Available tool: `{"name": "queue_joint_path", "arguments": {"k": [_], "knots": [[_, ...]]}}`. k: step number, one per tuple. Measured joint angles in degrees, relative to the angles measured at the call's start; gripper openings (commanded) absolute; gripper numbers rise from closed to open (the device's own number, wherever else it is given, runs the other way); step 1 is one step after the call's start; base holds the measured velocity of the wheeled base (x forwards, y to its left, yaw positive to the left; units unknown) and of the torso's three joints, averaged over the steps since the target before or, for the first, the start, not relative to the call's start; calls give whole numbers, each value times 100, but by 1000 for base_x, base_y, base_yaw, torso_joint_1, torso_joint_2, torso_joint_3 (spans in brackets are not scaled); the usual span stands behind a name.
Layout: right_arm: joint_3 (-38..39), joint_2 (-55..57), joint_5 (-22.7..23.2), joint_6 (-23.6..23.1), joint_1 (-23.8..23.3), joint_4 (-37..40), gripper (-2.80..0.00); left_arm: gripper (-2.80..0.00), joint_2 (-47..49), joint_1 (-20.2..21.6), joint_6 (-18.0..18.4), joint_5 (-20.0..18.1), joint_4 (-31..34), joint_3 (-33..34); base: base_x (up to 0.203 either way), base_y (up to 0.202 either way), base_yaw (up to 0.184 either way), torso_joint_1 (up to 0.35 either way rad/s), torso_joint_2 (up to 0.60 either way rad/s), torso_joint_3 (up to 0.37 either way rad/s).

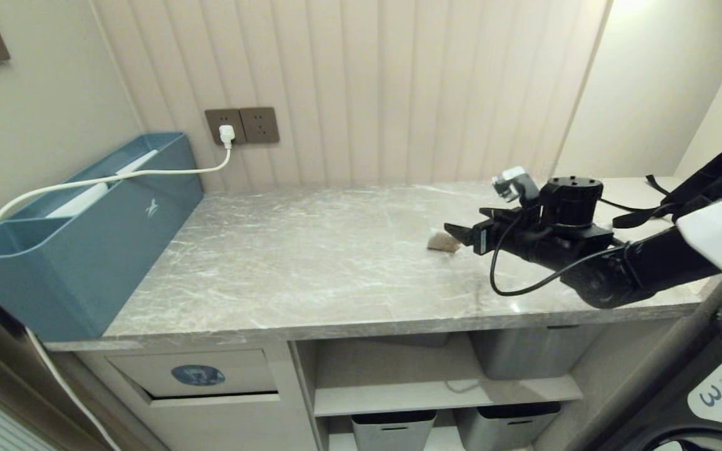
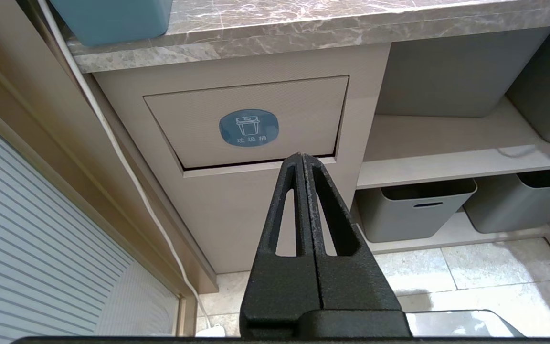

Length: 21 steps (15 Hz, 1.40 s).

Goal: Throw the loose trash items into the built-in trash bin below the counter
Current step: Pick up the garbage

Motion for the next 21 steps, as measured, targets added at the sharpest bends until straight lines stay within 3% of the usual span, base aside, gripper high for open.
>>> {"name": "queue_joint_path", "arguments": {"k": [3,10,11,21], "knots": [[-568,559,-9,3,59,-13,0,-280,0,0,0,-2,-1,0,0,0,0,0,0,0],[-1108,1227,-110,-5,64,-12,0,-280,0,2,0,0,-2,0,0,0,0,0,0,0],[-1175,1282,-188,-13,65,-7,-280,-280,0,0,0,-2,0,0,0,0,0,0,0,0],[-1174,1176,-224,-15,116,4,-280,-280,0,2,0,0,0,0,0,0,0,0,0,0]]}}
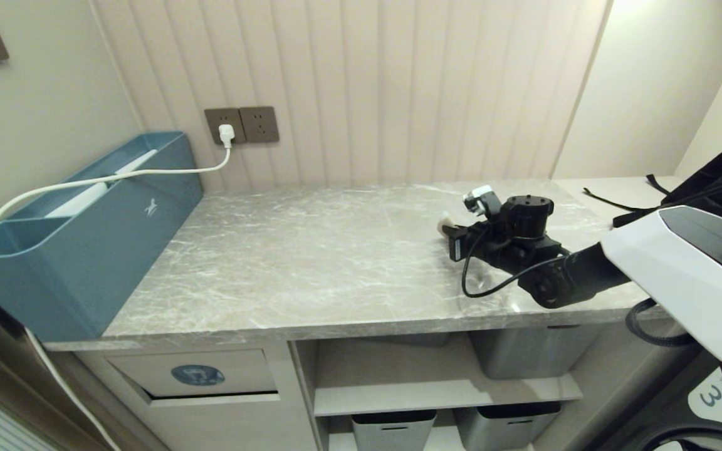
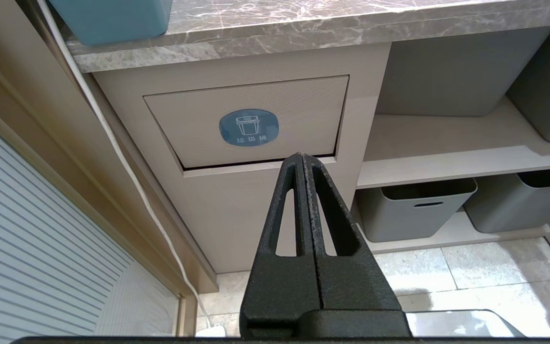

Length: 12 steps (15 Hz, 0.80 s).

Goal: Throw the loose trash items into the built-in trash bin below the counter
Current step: Pick up the garbage, then hand it to the other hand

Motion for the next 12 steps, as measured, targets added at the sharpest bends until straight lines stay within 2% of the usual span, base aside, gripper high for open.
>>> {"name": "queue_joint_path", "arguments": {"k": [2,3,5,9,12], "knots": [[217,-201,9,79,70,5,-280,-280,0,2,0,0,0,0,0,0,0,0,0,0],[336,-351,16,267,148,13,-280,-280,0,0,0,0,0,0,0,0,0,0,0,0],[623,-761,11,1032,541,112,-280,-280,0,-2,0,0,0,0,0,0,0,0,0,0],[1292,-1797,-10,2495,1731,871,-280,-280,0,-5,-12,-7,11,-5,0,0,0,0,0,0],[1528,-2288,-400,3496,2436,1017,-280,-280,0,-7,208,-134,4,0,0,0,0,0,0,0]]}}
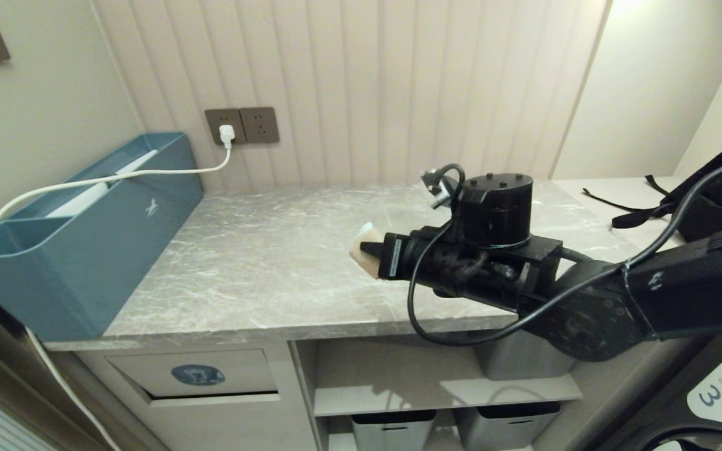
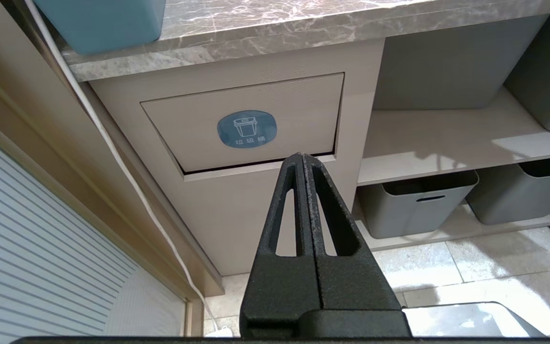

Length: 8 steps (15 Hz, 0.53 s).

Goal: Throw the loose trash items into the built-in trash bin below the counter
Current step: Hand it to the other hand

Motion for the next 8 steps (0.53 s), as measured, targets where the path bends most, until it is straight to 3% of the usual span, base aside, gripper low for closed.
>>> {"name": "queue_joint_path", "arguments": {"k": [3,6,8], "knots": [[26,-244,-906,974,450,25,-280,-280,0,-5,-246,-20,-10,2,0,0,0,0,0,0],[12,-536,-1051,1052,605,368,-280,-280,13,-7,-295,-166,-184,-119,0,0,0,0,0,0],[-46,-711,-1049,1023,589,571,-280,-280,262,-22,-380,-429,-296,-634,0,0,0,0,0,0]]}}
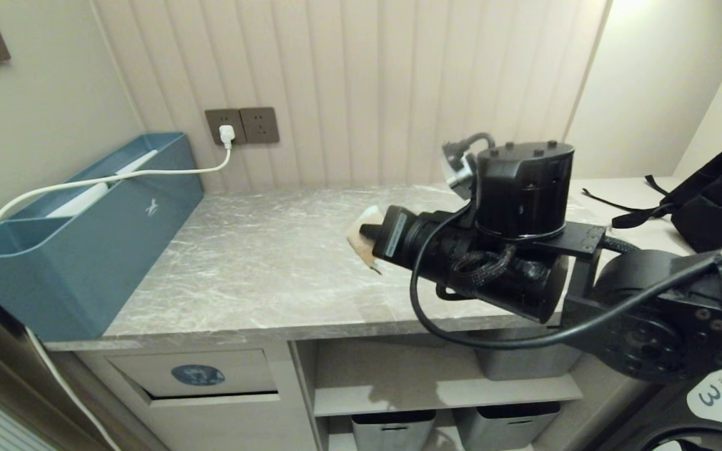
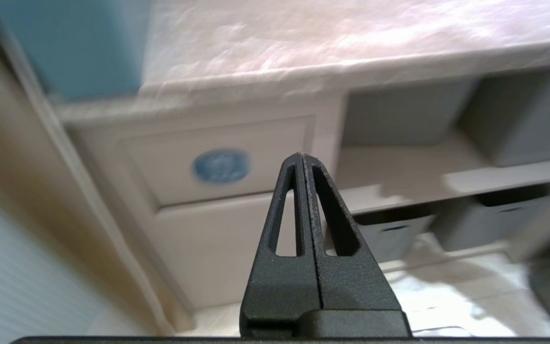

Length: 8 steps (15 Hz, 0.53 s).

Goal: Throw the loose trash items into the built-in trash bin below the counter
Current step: Hand it to the other hand

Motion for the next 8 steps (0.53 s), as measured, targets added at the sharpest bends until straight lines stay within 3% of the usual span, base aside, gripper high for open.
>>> {"name": "queue_joint_path", "arguments": {"k": [5,6,8], "knots": [[-281,-104,68,-72,-39,99,-280,-280,2104,-251,-904,-1314,-277,-1500,0,0,0,0,0,0],[-308,-104,80,-72,-39,97,-280,0,2601,-299,-1047,-1675,-407,-1708,0,0,0,0,0,0],[-416,-108,175,-26,27,128,-280,0,3459,-473,-1224,-2428,-665,-2008,0,0,0,0,0,0]]}}
